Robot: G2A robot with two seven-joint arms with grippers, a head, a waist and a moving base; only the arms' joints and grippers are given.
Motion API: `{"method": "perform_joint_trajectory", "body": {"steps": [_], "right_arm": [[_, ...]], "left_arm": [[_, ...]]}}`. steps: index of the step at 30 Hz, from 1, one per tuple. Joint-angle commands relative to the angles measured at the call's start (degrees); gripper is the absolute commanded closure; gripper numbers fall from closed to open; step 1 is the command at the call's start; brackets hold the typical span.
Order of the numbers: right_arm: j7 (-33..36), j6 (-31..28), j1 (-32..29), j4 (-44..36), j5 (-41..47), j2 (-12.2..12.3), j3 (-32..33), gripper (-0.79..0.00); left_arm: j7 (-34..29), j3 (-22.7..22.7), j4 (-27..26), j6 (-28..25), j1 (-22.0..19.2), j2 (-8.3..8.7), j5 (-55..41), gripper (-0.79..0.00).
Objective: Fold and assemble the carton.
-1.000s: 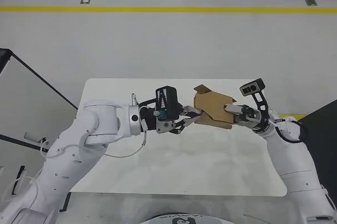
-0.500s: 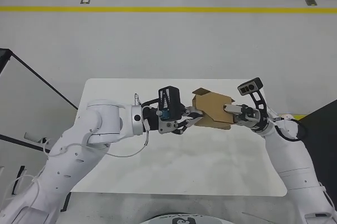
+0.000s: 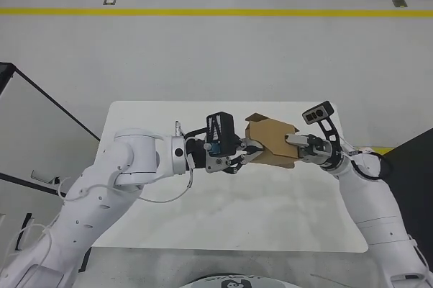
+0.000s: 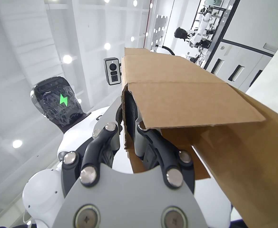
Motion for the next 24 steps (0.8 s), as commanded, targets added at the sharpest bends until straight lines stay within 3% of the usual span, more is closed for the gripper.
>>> {"method": "perform_joint_trajectory", "body": {"steps": [1,24], "right_arm": [[0.05,0.22,0.00,-0.13,0.10,-0.06,-0.27,0.000],[-0.12,0.61,-0.43,-0.88,0.54,-0.45,-1.04,0.000]], "left_arm": [[-0.03,0.07,-0.05,-0.07,0.12,-0.01,-0.02,0.000],[-0.61,-0.89,-0.94,-0.63,1.18,0.17,-0.39,0.000]]}}
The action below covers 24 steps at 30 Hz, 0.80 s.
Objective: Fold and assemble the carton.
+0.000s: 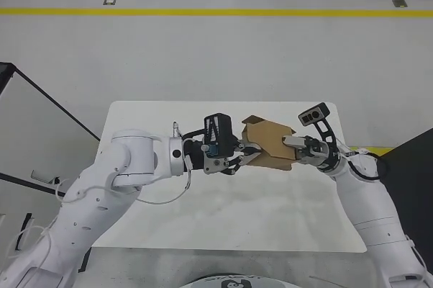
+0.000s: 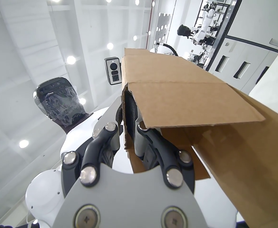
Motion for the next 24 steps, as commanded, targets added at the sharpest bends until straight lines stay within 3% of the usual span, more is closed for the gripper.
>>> {"method": "perform_joint_trajectory", "body": {"steps": [1,15,24], "right_arm": [[0.07,0.14,-0.05,-0.21,-0.05,-0.04,-0.19,0.000],[-0.17,-0.02,-0.75,-0.51,-0.16,-0.02,0.66,0.000],[-0.26,-0.18,-1.12,-0.81,-0.25,-0.14,0.38,0.000]], "left_arm": [[-0.03,0.22,-0.15,-0.05,0.15,-0.02,-0.04,0.000],[-0.17,-0.90,-0.52,-0.09,0.69,0.16,0.00,0.000],[0.40,0.73,-0.18,-0.38,0.21,-0.15,0.19,0.000]]}}
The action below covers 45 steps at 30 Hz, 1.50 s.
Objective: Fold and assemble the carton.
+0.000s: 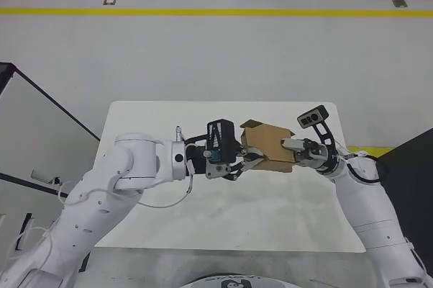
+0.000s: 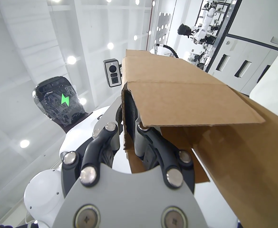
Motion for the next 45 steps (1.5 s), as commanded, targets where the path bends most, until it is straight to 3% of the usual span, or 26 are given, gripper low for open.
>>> {"method": "perform_joint_trajectory", "body": {"steps": [1,45], "right_arm": [[-0.01,-0.09,0.01,0.12,0.08,0.01,0.23,0.000],[1.13,0.37,1.16,1.71,0.33,-0.39,0.08,0.000]], "left_arm": [[0.09,-0.21,0.17,0.14,-0.22,-0.01,0.07,0.000],[0.65,0.92,1.92,0.50,-1.72,-0.59,0.18,0.000]]}}
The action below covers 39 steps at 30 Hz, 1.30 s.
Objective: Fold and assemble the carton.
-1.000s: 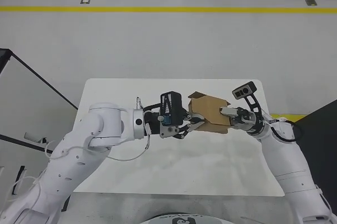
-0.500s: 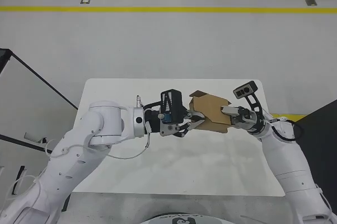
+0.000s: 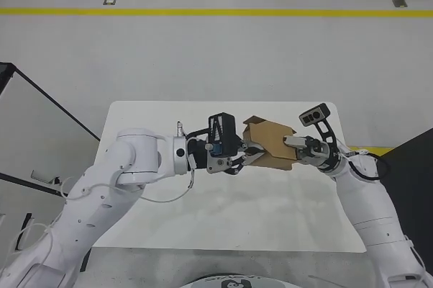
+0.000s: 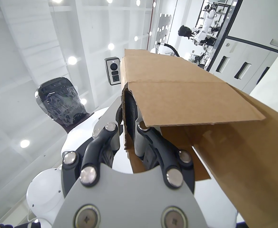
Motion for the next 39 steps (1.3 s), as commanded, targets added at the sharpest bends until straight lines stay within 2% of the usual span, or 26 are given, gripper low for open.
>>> {"method": "perform_joint_trajectory", "body": {"steps": [1,14,21,30,34,39], "right_arm": [[0.06,0.01,0.03,-0.07,0.03,-0.05,-0.20,0.000],[0.18,0.28,0.09,0.10,0.12,-0.13,-0.19,0.000],[0.38,0.39,-0.02,0.51,0.24,0.02,0.94,0.000],[2.42,5.00,-0.06,2.09,5.47,-0.12,1.07,0.000],[2.59,7.44,0.44,2.82,4.93,-0.07,0.75,0.000],[2.61,7.17,0.71,2.76,3.99,-0.01,0.84,0.000]], "left_arm": [[0.15,0.19,0.05,0.08,-0.08,-0.06,0.09,0.000],[0.04,0.34,0.35,0.18,-0.40,-0.22,0.26,0.000],[-0.27,-2.06,0.26,0.91,-0.01,0.10,0.80,0.000],[0.81,-5.90,-0.43,1.73,1.80,0.67,2.68,0.000],[1.53,-6.67,-0.97,2.48,2.74,0.78,3.80,0.000],[1.52,-6.93,-1.43,3.38,2.92,0.79,4.91,0.000]]}}
